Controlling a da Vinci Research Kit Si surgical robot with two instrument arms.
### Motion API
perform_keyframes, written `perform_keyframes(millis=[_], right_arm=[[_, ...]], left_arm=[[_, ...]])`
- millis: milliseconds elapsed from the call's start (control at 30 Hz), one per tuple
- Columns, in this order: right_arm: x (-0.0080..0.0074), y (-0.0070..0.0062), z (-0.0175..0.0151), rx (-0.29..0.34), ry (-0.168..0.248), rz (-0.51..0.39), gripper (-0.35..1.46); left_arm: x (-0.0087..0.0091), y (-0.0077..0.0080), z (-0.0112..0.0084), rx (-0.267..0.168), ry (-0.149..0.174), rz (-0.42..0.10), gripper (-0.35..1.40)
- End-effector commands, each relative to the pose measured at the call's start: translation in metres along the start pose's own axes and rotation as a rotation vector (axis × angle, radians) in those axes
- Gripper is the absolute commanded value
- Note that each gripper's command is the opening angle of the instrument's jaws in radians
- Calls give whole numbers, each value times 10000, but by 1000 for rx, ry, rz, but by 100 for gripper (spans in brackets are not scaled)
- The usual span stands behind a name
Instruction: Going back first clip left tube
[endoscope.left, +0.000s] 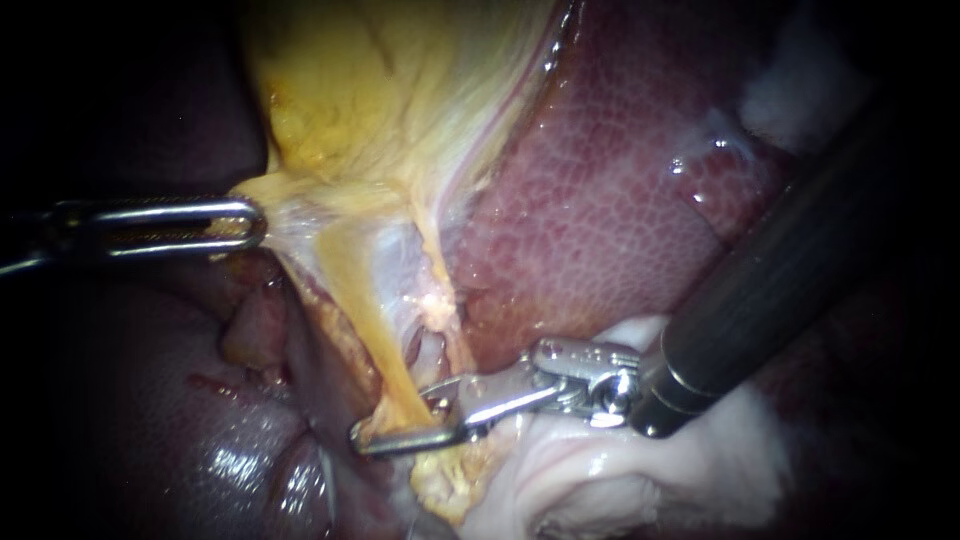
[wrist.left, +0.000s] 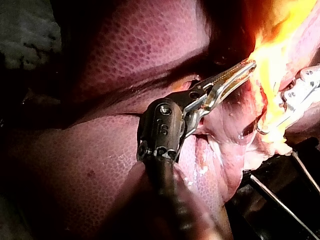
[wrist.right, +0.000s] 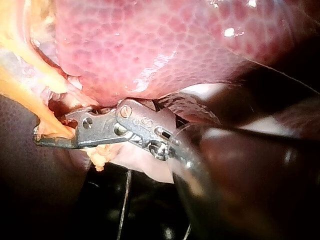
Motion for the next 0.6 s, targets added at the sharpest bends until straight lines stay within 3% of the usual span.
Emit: perform_keyframes(millis=[33,133,233,300,467,600], right_arm=[[0,0,0,0,0,0,-35],[1,0,2,0,0,0,-35],[5,6,7,-31,22,-11,25],[9,13,11,-64,40,-27,48],[19,25,5,-136,83,-57,60],[30,24,-10,-155,88,-85,60]], left_arm=[[0,0,0,0,0,0,-35],[0,0,0,0,0,0,-35],[0,-1,0,0,0,0,-35],[0,-1,0,0,0,0,-35],[0,-1,0,-1,0,0,-35],[0,-2,-1,-1,0,0,-35]])
